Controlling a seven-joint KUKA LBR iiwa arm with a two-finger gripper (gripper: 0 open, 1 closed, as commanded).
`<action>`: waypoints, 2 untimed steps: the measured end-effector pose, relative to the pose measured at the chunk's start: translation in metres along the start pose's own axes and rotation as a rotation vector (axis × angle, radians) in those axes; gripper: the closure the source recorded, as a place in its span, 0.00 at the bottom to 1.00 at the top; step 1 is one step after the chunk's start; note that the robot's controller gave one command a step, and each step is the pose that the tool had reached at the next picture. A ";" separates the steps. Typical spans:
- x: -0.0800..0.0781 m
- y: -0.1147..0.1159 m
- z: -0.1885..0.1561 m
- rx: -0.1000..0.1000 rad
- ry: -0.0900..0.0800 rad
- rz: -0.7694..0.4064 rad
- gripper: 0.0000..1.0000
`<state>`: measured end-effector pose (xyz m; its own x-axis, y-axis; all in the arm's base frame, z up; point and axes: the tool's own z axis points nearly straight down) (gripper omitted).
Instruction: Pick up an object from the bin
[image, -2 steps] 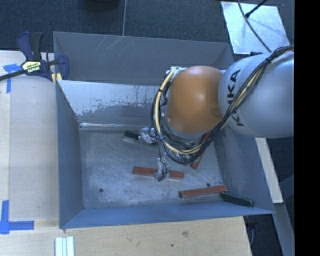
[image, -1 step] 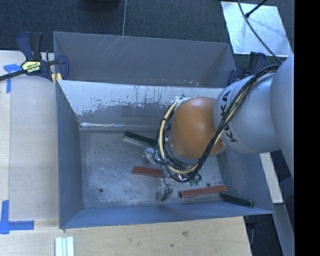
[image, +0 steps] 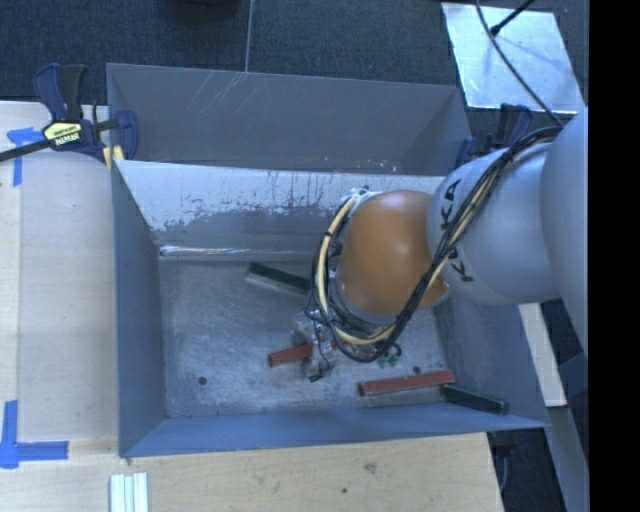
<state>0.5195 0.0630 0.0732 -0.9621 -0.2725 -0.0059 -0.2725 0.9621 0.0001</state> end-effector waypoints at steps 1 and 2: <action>-0.041 -0.047 -0.125 0.004 -0.007 -0.058 1.00; -0.056 -0.089 -0.195 0.004 -0.003 -0.497 1.00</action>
Offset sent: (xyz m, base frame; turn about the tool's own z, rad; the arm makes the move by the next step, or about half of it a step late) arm 0.0476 -0.0319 0.1198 -0.0612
